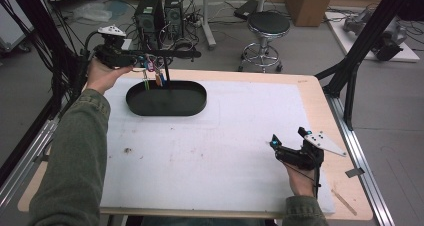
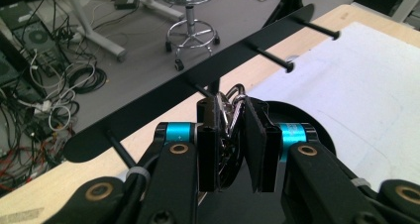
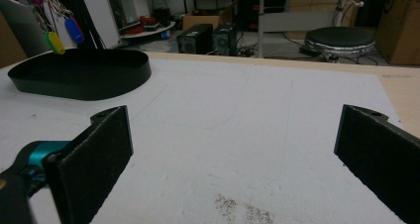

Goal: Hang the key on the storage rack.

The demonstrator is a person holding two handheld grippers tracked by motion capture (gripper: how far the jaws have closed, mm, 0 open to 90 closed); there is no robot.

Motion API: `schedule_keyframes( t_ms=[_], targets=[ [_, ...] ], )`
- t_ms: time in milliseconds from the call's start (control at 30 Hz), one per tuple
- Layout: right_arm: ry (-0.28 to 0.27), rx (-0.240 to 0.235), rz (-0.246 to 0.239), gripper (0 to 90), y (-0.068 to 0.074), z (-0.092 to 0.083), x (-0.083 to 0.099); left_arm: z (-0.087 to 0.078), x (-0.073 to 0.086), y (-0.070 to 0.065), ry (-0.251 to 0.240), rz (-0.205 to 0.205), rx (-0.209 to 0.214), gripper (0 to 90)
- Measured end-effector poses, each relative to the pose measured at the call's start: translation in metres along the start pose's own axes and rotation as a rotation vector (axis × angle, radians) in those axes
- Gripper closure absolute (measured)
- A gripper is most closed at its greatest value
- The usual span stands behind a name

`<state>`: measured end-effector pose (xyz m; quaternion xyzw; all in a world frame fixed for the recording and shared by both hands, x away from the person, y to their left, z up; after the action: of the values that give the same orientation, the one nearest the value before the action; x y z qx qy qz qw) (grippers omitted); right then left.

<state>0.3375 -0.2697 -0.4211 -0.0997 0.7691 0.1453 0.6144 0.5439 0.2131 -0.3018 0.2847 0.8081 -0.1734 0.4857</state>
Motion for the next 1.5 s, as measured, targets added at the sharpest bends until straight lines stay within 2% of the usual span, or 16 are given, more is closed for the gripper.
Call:
schedule_keyframes(
  t_ms=[67,400,533,667,733,767,833,967,1033,1133,1233,1400,1467,1500],
  targets=[
    [0.001,-0.001,0.004,0.5,0.000,-0.001,0.000,0.003,0.004,0.002,0.026,0.000,-0.003,76.9],
    [-0.005,-0.002,0.005,0.5,0.000,-0.002,-0.001,0.014,0.007,0.000,0.028,-0.017,-0.022,76.8],
    [-0.005,-0.005,-0.003,0.5,0.000,-0.001,0.000,0.016,0.006,-0.002,0.034,-0.009,-0.038,76.5],
    [-0.004,-0.012,-0.001,0.5,0.001,0.000,0.000,0.014,0.007,-0.001,0.043,-0.053,-0.038,75.2],
    [-0.002,-0.013,-0.002,0.5,0.002,0.000,0.000,0.014,0.007,-0.002,0.058,-0.036,-0.048,72.9],
    [-0.003,-0.012,-0.005,0.5,0.002,0.000,0.000,0.014,0.008,-0.004,0.069,-0.027,-0.043,69.7],
    [-0.001,-0.013,-0.002,0.5,0.002,-0.001,0.000,0.014,0.009,-0.008,0.085,-0.033,-0.019,62.2],
    [-0.004,-0.018,-0.003,0.5,0.003,-0.001,0.000,0.010,0.007,-0.013,0.081,-0.034,-0.001,46.3],
    [-0.007,-0.020,-0.002,0.4,0.004,-0.001,-0.001,0.007,0.005,-0.015,0.063,-0.031,0.002,42.8],
    [-0.004,-0.021,0.000,0.5,0.004,-0.001,-0.001,0.000,0.004,-0.015,0.022,-0.062,0.004,36.9],
    [-0.005,-0.023,-0.004,0.5,0.004,0.000,-0.001,-0.005,0.008,-0.012,0.013,-0.092,0.011,28.6],
    [-0.004,-0.022,-0.004,0.5,0.004,0.000,0.000,-0.009,0.016,-0.009,0.046,-0.112,0.001,13.7],
    [-0.003,-0.020,-0.003,0.5,0.004,0.000,0.000,-0.011,0.018,-0.009,0.049,-0.117,-0.008,8.3],
    [-0.002,-0.019,-0.003,0.5,0.004,0.000,0.000,-0.011,0.019,-0.010,0.046,-0.127,0.001,5.3]
  ],
)
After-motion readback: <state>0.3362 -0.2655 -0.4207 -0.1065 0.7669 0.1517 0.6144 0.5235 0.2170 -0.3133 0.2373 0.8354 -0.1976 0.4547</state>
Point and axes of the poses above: each handheld gripper's, and its own axes: z roughly forward along the jaws, x roughly out of its underside, y roughly to its left, the point moved 7 cm from there along z, roughly forward along the jaws, and after that the axes turned 3 degrees about -y, right-handed, at the moved point
